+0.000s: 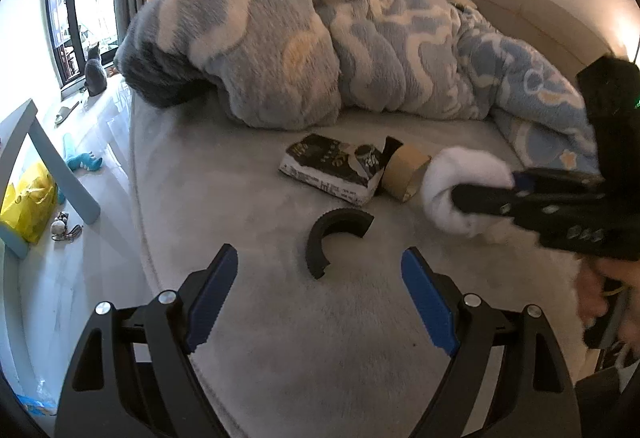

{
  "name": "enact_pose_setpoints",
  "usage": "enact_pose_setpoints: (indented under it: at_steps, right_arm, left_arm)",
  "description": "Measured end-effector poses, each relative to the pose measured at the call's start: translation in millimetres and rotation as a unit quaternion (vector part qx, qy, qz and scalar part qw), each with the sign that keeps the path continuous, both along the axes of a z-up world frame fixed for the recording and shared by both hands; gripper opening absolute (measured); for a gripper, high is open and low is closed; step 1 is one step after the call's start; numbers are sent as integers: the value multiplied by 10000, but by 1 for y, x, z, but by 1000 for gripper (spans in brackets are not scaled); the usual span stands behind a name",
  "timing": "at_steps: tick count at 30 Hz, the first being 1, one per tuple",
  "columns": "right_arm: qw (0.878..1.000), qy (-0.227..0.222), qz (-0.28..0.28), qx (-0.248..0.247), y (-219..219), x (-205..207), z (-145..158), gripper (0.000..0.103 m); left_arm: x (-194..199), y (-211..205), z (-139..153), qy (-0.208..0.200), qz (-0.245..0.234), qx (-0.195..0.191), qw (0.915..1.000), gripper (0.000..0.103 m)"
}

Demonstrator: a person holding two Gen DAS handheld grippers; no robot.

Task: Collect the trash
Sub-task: 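Grasp the white rolled sock with the right tool, then grasp the black C-shaped plastic piece with the left tool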

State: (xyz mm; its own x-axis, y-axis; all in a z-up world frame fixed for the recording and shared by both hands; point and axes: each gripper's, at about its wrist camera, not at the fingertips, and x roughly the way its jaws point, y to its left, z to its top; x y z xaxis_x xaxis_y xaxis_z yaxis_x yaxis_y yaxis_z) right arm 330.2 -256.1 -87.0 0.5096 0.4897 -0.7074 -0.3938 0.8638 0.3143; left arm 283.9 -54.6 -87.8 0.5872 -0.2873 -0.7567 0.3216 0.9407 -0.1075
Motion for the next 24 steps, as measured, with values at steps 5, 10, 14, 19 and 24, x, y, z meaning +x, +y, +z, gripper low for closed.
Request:
enact_pose_setpoints:
  at_steps: [5, 10, 14, 19, 24]
  right_arm:
    - [9989, 94, 23, 459, -16, 2, 3, 37]
    - [9973, -27, 122, 724, -22, 1, 12, 37]
    - [9969, -34, 125, 770, -24, 5, 12, 37]
    - [9970, -15, 114, 767, -23, 10, 12, 37]
    - [9971, -29, 67, 752, -24, 9, 12, 37]
  left_arm:
    - [9, -9, -8, 5, -35, 136, 9999, 80]
    - [22, -10, -16, 50, 99, 74, 9999, 65]
    - [29, -10, -21, 122, 126, -38, 9998, 59]
    - [31, -11, -22, 118, 114, -133, 9998, 47]
    - [30, -14, -21, 112, 100, -194, 9997, 36]
